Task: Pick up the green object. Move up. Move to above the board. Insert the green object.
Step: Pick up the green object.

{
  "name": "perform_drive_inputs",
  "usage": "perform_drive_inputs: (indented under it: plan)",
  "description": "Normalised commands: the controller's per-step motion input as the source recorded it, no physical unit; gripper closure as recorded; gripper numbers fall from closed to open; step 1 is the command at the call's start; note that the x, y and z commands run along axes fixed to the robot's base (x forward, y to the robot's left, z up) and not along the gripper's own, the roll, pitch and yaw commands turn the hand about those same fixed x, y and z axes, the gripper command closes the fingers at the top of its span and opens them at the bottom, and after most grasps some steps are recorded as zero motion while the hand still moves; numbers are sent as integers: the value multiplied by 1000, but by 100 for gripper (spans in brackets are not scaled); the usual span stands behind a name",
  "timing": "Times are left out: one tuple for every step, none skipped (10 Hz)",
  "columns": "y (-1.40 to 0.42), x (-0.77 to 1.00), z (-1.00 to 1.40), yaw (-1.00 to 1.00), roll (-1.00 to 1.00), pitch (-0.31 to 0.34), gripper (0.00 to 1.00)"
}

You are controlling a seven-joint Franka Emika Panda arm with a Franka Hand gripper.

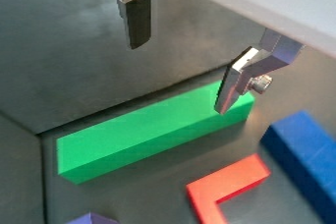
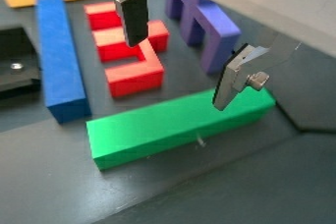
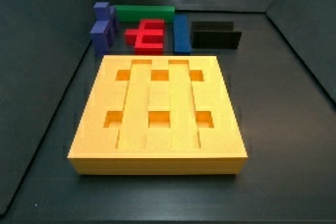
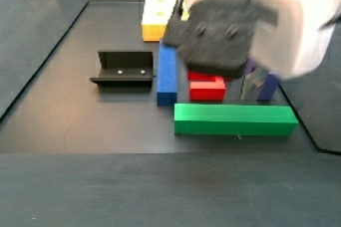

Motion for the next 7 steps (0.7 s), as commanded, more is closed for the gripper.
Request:
perform_drive_inputs:
  plan:
    - [154, -23, -594, -563, -197, -43, 0]
    - [251, -114, -577, -517, -243, -79, 0]
    - [326, -149, -474, -397, -313, -120, 0]
    - [320, -149, -243, -220, -441, -196, 0]
    - [217, -103, -286, -206, -416, -191, 0]
    - [0, 0, -337, -194, -263, -170, 0]
    - [-266, 0, -137, -160, 34, -43, 0]
